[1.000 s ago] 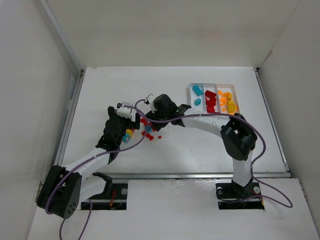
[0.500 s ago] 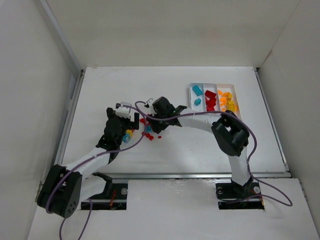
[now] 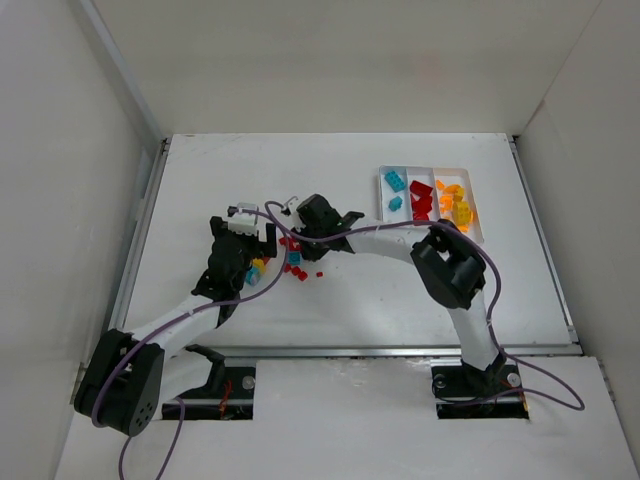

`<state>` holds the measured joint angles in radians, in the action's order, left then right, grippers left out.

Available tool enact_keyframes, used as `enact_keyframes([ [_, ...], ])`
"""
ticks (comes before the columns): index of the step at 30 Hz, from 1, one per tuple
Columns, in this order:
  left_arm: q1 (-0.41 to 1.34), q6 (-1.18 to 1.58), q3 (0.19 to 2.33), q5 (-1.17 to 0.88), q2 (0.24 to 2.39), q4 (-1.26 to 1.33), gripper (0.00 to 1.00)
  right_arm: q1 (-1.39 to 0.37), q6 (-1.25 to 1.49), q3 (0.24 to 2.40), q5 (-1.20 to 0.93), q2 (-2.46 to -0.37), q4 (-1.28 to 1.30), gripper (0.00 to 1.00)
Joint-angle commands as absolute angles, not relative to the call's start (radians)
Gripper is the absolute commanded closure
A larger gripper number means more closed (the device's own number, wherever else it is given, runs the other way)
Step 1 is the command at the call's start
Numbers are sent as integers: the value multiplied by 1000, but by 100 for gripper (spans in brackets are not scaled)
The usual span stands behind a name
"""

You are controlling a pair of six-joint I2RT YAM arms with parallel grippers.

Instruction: Sort the legos into containers by color

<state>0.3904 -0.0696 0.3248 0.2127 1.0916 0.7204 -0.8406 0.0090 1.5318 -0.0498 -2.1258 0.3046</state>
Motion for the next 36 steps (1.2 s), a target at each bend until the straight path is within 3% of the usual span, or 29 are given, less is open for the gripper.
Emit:
enact_keyframes([
  [1, 390, -64, 345, 213, 1077, 761, 0, -856, 20, 1514, 35, -2103, 272, 100],
  [6, 390, -64, 345, 199, 1077, 761, 0, -792, 109, 1448, 74, -2005, 252, 100],
  [15, 390, -83, 354, 166, 1086, 752, 0, -480, 256, 1232, 153, -1692, 187, 100],
  [27, 390, -83, 364, 156, 1086, 742, 0, -253, 322, 1213, 221, -1733, 269, 100],
  [30, 390, -83, 364, 147, 1086, 742, 0, -241, 312, 1232, 196, -1753, 255, 83],
  [36, 390, -83, 364, 147, 1086, 742, 0, -241, 311, 1236, 239, -1767, 290, 74],
])
